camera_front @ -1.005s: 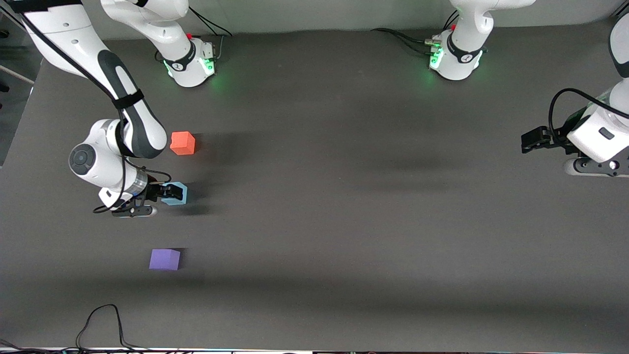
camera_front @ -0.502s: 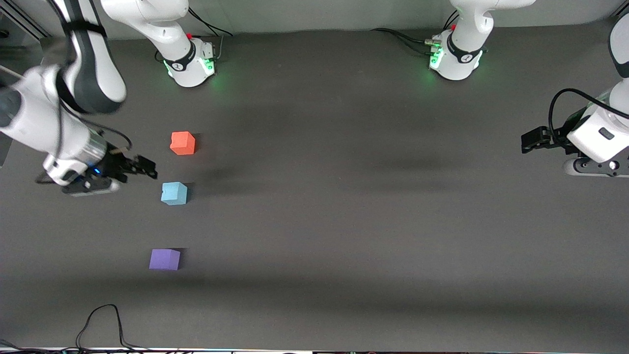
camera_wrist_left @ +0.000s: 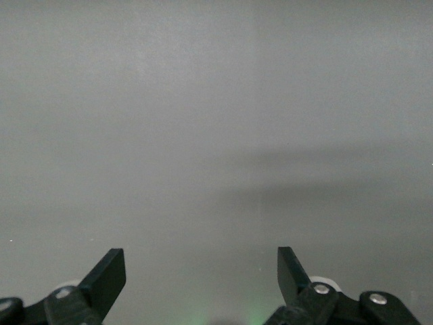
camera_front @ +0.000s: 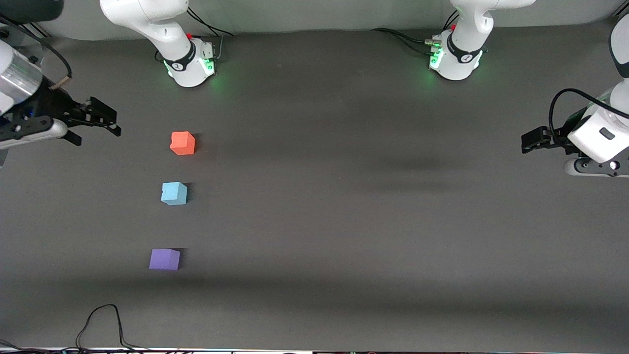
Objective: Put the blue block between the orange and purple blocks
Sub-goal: 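Set down the blue block, open the right gripper and raise it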
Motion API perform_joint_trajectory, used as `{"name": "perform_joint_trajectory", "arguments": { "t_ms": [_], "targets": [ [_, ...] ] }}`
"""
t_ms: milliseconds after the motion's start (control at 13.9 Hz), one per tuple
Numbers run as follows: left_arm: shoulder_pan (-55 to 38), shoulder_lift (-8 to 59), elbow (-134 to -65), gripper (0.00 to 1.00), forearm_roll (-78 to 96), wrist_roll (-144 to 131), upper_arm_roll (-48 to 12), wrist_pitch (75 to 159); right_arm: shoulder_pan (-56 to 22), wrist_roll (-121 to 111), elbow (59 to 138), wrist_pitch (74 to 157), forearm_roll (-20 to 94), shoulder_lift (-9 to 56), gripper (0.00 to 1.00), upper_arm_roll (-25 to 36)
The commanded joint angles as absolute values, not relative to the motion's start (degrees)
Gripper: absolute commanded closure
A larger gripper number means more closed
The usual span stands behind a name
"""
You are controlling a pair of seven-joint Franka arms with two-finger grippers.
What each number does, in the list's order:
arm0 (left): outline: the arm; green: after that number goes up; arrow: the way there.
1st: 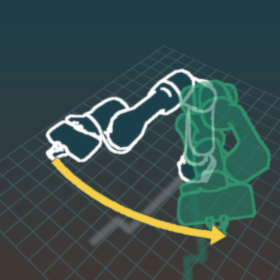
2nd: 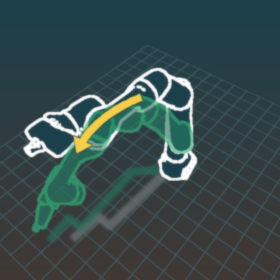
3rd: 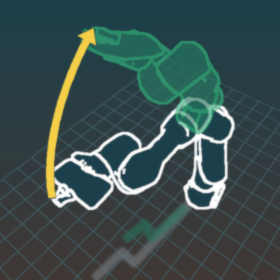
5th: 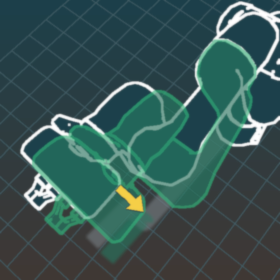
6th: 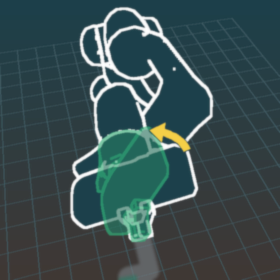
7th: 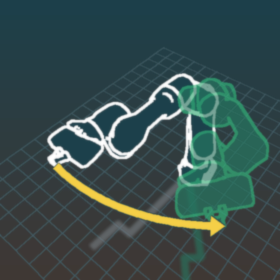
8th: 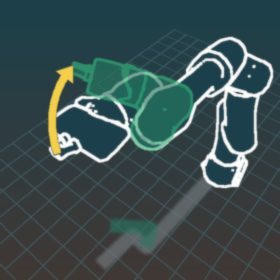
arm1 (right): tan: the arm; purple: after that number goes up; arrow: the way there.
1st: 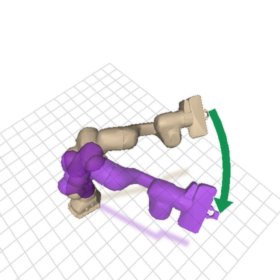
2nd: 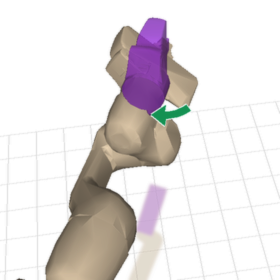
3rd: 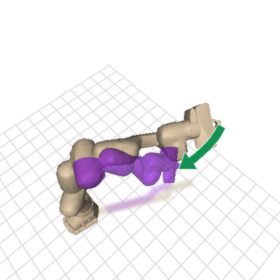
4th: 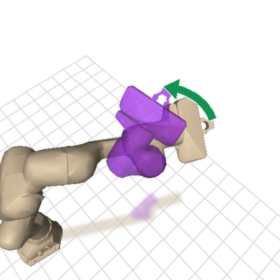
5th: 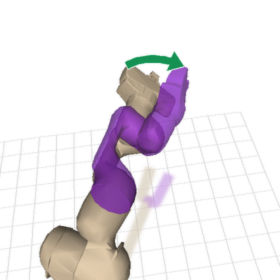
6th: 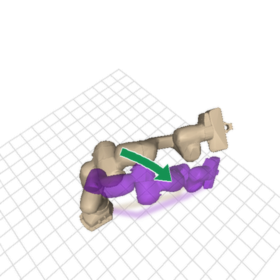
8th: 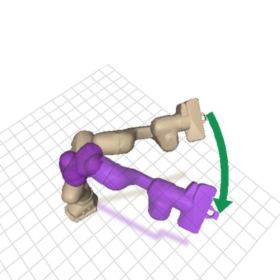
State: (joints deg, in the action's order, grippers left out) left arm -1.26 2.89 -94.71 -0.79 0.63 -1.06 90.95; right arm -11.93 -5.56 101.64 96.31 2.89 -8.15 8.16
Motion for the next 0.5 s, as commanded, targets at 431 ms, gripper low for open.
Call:
{"name": "perform_joint_trajectory", "arguments": {
  "t_ms": [431],
  "targets": [
    [-1.14,2.46,-94.92,0.0,-0.18,1.49,-0.97,91.49,-13.44,-2.47,99.58,93.43,1.85,-5.98,0.0,8.88]
  ]
}}
